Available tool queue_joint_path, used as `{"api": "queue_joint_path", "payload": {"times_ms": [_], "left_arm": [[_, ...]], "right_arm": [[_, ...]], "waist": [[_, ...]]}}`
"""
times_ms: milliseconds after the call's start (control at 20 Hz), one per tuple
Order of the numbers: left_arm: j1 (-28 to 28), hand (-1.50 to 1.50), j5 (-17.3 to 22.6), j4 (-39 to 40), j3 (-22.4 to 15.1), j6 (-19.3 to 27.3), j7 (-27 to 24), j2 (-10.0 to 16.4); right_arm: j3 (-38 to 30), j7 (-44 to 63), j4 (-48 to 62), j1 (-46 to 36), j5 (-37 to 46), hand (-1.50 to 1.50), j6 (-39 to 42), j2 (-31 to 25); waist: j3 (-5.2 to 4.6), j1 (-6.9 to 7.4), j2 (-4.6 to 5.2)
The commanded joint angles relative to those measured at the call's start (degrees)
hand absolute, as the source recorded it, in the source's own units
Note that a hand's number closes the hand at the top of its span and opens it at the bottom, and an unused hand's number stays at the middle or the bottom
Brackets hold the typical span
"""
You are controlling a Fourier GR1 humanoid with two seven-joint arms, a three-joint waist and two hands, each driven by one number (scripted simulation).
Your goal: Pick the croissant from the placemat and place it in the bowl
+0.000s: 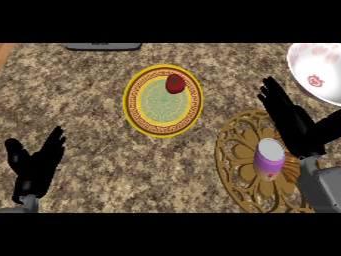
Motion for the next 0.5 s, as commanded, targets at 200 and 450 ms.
{"api": "queue_joint_path", "payload": {"times_ms": [200,450], "left_arm": [[-5.62,0.00,-7.05,-6.46,3.32,3.55,-7.31,6.18],[-4.82,0.00,-7.10,-7.83,4.20,4.08,-7.40,6.85]], "right_arm": [[-9.37,-10.22,-8.79,-3.67,6.09,1.50,5.51,-15.87],[-9.69,0.33,0.85,9.63,24.49,-1.50,-10.08,-25.67]], "waist": [[1.07,-1.76,-1.85],[0.84,-4.69,-1.62]]}}
